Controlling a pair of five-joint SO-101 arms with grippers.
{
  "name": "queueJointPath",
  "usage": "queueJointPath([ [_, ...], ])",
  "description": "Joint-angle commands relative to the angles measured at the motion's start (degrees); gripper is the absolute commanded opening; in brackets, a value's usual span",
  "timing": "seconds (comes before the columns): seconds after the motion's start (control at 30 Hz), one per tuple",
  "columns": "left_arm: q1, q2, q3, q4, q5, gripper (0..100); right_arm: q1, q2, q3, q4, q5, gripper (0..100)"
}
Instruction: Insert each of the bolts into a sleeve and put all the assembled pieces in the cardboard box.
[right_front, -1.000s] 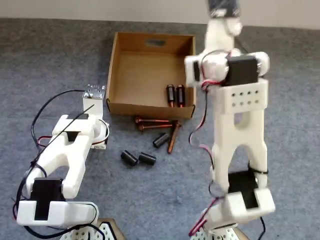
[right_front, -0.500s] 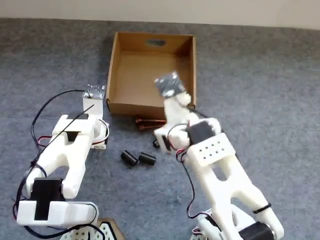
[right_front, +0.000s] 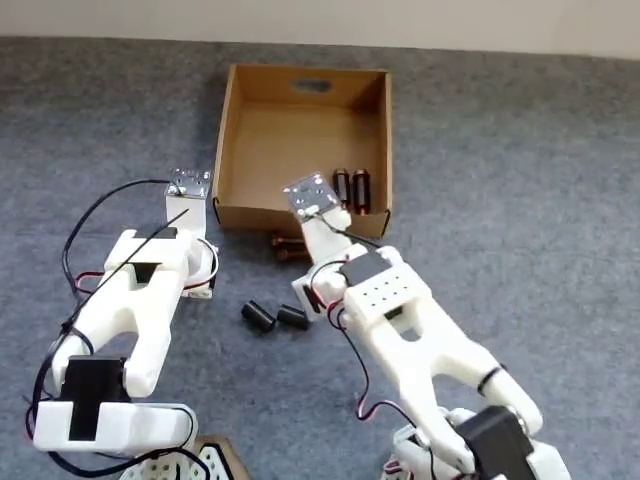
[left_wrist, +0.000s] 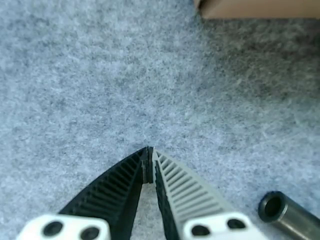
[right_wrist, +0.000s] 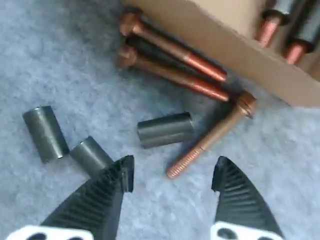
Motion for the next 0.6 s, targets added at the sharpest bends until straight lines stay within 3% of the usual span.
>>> queueJointPath([
  [0.0, 1.1, 0.0, -0.1, -0.7, -0.2, 3, -0.9, 2.3, -0.7, -2.5, 0.0, 24.5],
  [0.57, 1.1, 0.0, -0.1, -0.7, -0.2, 3, -0.9, 11.1, -0.7, -10.2, 0.3, 22.0],
])
